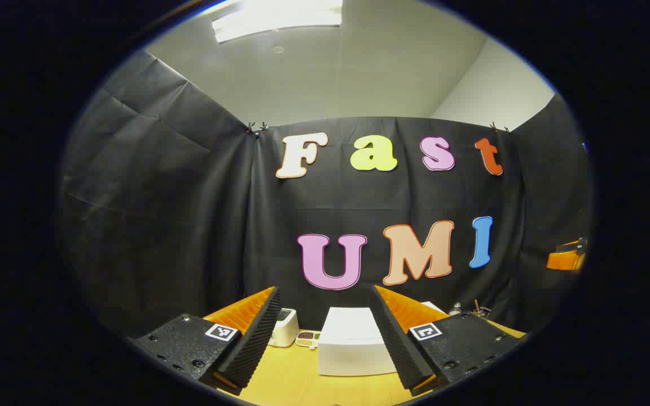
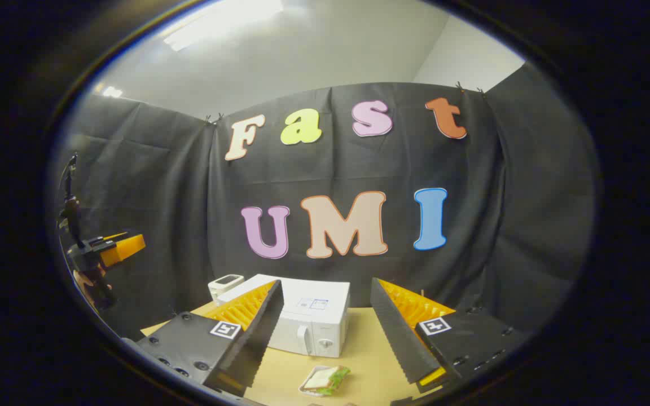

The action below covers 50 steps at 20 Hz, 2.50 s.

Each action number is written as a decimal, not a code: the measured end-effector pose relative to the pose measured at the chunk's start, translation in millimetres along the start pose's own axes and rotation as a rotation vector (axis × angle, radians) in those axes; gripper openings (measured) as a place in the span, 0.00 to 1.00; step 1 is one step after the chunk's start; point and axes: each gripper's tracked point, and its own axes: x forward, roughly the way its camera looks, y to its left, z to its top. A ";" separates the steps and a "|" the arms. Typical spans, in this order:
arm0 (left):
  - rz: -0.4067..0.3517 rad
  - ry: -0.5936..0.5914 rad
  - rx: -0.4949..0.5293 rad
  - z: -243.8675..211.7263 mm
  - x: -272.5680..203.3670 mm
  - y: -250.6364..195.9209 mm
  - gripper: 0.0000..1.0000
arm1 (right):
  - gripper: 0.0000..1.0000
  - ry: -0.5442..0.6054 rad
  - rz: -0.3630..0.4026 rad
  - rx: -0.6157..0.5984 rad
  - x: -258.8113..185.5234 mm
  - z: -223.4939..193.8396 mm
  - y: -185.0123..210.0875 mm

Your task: Open the microwave oven with the left hand, put the food in, and close the microwave oven.

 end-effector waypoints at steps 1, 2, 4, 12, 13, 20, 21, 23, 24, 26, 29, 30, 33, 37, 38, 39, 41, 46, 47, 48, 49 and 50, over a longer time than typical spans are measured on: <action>-0.005 0.000 0.005 1.1 1.9 -3.0 0.92 | 0.91 -0.002 -0.005 -0.001 0.6 1.4 -0.5; -0.009 0.002 0.012 1.0 1.3 -5.4 0.92 | 0.91 0.000 -0.008 -0.003 1.2 -0.1 -1.9; -0.016 0.002 0.014 4.0 2.1 -10.4 0.92 | 0.91 0.003 -0.006 0.002 1.3 0.8 0.3; -0.049 0.016 -0.005 1.4 0.7 -25.9 0.95 | 0.92 0.021 0.012 -0.030 3.6 -9.2 6.5; -0.056 0.013 -0.006 2.0 0.4 -28.5 0.93 | 0.92 0.015 0.018 -0.024 2.8 -7.3 8.7; -0.098 0.002 -0.029 -3.0 -3.2 -40.7 0.95 | 0.92 0.013 0.036 -0.015 6.7 -12.1 14.6; -0.103 -0.004 -0.021 -2.2 -4.9 -42.7 0.95 | 0.92 0.016 0.038 -0.010 6.9 -13.0 15.0; -0.112 -0.017 -0.017 -1.8 -5.9 -47.8 0.95 | 0.92 0.023 0.041 0.011 10.7 -16.6 12.8; -0.119 -0.017 -0.022 -2.3 -6.8 -50.1 0.93 | 0.92 0.024 0.043 0.020 12.0 -16.6 11.5; -0.137 -0.007 -0.036 -9.6 -5.8 -56.8 0.93 | 0.92 0.017 0.046 0.027 14.2 -15.1 9.9; -0.139 0.008 -0.052 -24.1 -0.9 -56.6 0.96 | 0.91 0.021 0.028 0.024 19.3 -19.8 0.2; -0.137 0.010 -0.051 -32.3 0.9 -57.0 0.93 | 0.91 0.023 0.020 0.025 20.6 -21.4 -1.8; -0.150 -0.002 -0.047 -56.3 7.2 -64.8 0.96 | 0.91 0.017 -0.003 0.033 24.0 -20.9 -9.7; -0.229 0.029 -0.075 -114.1 6.8 -100.9 0.96 | 0.91 0.011 -0.025 0.043 25.0 -20.6 -16.9; -0.244 0.037 -0.096 -129.1 6.7 -110.5 0.94 | 0.91 0.001 -0.040 0.032 23.9 -19.9 -21.2; -0.255 0.047 -0.118 -144.6 7.4 -120.3 0.94 | 0.91 -0.007 -0.053 0.018 24.2 -17.7 -23.8; -0.285 0.084 -0.143 -179.6 6.1 -142.5 0.96 | 0.91 -0.015 -0.067 0.000 21.4 -17.1 -25.9; -0.354 0.180 -0.129 -264.9 12.3 -190.8 0.96 | 0.91 -0.015 -0.079 -0.008 23.4 -20.2 -28.2; -0.342 0.199 -0.115 -284.3 16.9 -194.2 0.96 | 0.91 -0.016 -0.074 -0.008 22.7 -19.8 -26.5; -0.337 0.215 -0.102 -302.0 21.4 -200.2 0.96 | 0.92 -0.023 -0.070 -0.009 21.6 -19.3 -26.0; -0.333 0.227 -0.088 -317.4 24.8 -206.9 0.96 | 0.92 -0.033 -0.071 -0.009 21.4 -17.5 -26.8; -0.335 0.249 -0.082 -334.9 28.4 -214.2 0.96 | 0.92 -0.040 -0.067 -0.009 22.0 -18.4 -27.0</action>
